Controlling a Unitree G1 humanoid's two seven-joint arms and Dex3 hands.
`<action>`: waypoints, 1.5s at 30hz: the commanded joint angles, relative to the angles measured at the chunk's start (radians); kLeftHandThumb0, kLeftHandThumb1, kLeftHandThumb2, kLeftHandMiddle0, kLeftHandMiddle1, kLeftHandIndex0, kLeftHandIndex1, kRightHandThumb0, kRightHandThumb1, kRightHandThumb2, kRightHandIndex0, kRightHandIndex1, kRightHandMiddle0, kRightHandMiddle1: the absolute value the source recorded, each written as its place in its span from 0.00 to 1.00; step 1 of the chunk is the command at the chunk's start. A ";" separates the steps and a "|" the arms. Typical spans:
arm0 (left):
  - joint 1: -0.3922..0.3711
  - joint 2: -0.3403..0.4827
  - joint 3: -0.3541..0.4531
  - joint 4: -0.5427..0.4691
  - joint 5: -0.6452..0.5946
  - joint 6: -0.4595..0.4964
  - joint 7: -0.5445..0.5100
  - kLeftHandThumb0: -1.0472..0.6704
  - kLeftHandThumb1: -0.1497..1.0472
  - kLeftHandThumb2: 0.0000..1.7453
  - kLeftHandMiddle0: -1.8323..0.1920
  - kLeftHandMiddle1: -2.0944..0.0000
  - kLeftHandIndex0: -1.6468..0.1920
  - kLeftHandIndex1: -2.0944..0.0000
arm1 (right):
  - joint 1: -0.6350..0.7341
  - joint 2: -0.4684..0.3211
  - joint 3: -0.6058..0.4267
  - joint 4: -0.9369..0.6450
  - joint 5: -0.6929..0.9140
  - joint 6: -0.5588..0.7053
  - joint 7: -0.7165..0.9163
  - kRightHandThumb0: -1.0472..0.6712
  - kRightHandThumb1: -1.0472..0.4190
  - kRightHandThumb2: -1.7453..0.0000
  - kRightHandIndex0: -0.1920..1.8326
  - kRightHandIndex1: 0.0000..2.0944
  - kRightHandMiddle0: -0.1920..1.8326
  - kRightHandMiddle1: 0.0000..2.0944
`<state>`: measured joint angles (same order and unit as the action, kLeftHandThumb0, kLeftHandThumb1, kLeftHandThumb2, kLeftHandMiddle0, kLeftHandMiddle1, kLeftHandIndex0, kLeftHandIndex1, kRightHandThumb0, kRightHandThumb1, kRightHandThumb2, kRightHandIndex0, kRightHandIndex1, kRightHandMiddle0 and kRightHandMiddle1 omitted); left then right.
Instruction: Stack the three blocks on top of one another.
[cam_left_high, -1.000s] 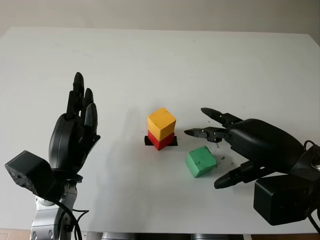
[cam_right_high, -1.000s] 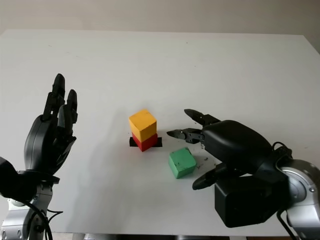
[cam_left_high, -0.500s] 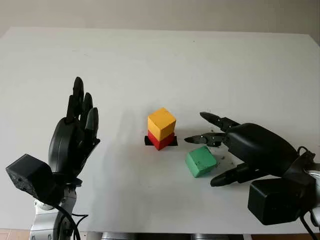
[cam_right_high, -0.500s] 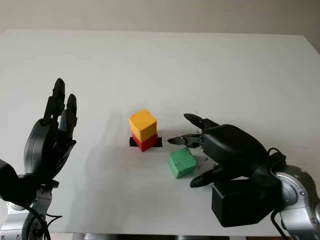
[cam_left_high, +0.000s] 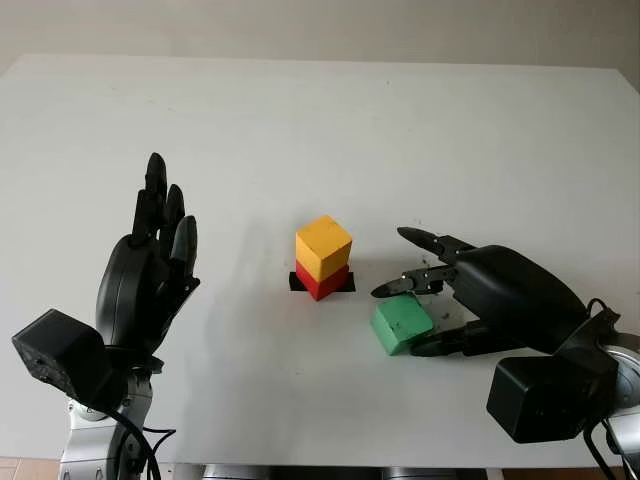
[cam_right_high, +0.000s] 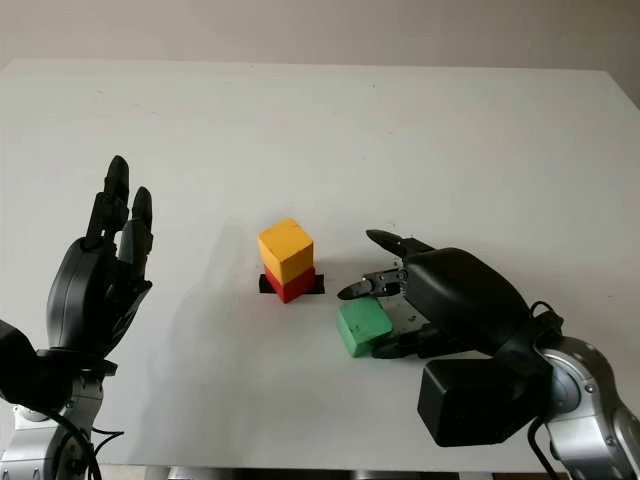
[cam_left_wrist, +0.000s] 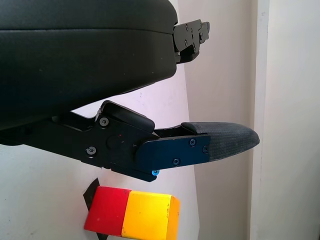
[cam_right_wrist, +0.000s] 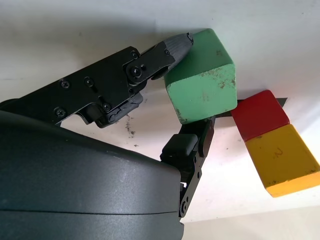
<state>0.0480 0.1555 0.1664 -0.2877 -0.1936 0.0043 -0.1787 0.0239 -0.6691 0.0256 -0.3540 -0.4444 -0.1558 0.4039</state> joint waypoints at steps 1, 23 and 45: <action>0.012 0.009 -0.002 -0.006 0.005 -0.016 -0.006 0.14 1.00 0.31 1.00 1.00 1.00 1.00 | 0.009 0.008 -0.012 0.006 0.011 -0.016 -0.013 0.40 0.13 0.97 0.21 0.03 0.46 0.33; 0.020 0.018 -0.003 0.004 0.025 -0.037 -0.030 0.14 1.00 0.31 1.00 1.00 1.00 1.00 | -0.086 -0.003 -0.083 0.046 0.183 0.074 0.077 0.44 0.12 0.97 0.22 0.02 0.39 0.47; 0.030 0.018 -0.004 -0.009 0.017 -0.024 -0.027 0.14 1.00 0.31 1.00 1.00 1.00 1.00 | -0.501 -0.068 -0.155 0.330 0.514 0.316 0.305 0.41 0.09 0.97 0.23 0.03 0.27 0.71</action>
<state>0.0733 0.1666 0.1611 -0.2867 -0.1737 -0.0194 -0.2047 -0.4445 -0.7169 -0.1177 -0.0198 0.0572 0.1695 0.7050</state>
